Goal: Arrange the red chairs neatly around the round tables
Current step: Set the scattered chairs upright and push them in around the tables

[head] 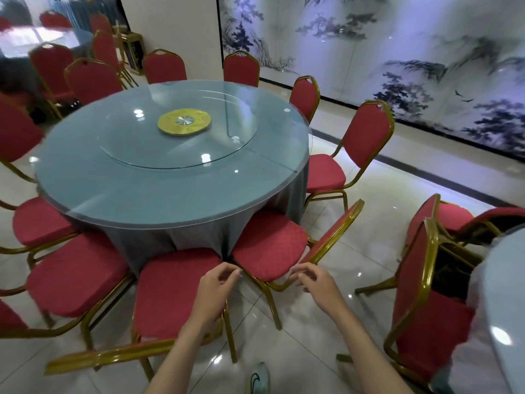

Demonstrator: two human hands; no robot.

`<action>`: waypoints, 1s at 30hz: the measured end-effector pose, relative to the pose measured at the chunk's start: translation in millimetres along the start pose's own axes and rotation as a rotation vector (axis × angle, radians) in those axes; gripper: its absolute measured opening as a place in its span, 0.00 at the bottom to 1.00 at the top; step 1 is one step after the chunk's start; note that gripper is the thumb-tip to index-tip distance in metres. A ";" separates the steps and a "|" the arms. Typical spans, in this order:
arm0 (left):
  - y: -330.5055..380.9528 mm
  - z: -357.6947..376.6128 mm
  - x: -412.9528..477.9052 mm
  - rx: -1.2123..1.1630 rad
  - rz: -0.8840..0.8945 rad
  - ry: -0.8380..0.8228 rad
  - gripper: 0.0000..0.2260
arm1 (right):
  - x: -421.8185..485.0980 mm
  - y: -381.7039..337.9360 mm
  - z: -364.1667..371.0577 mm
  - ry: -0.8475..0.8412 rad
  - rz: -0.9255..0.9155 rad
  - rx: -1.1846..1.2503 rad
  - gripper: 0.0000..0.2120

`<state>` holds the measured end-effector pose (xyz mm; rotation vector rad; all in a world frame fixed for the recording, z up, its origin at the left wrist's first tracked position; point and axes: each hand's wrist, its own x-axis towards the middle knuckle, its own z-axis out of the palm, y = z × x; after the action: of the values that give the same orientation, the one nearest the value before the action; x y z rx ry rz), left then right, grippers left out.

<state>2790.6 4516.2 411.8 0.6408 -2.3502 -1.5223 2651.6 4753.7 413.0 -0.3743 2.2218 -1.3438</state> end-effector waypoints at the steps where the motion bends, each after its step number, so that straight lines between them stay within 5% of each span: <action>1: 3.3 4.1 10.1 -0.016 -0.006 0.000 0.06 | 9.3 -3.9 -5.4 0.006 -0.005 -0.012 0.09; 19: 49.9 115.5 205.1 -0.144 -0.131 -0.053 0.05 | 219.2 -35.8 -130.8 0.101 -0.012 0.067 0.08; 30: 89.4 200.0 299.6 -0.057 -0.332 0.127 0.06 | 386.4 -18.5 -204.7 -0.193 -0.012 0.084 0.10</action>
<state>2421.7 4556.4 406.3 1.1239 -2.1776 -1.6176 2216.3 4711.2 397.4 -0.4667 2.0023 -1.3429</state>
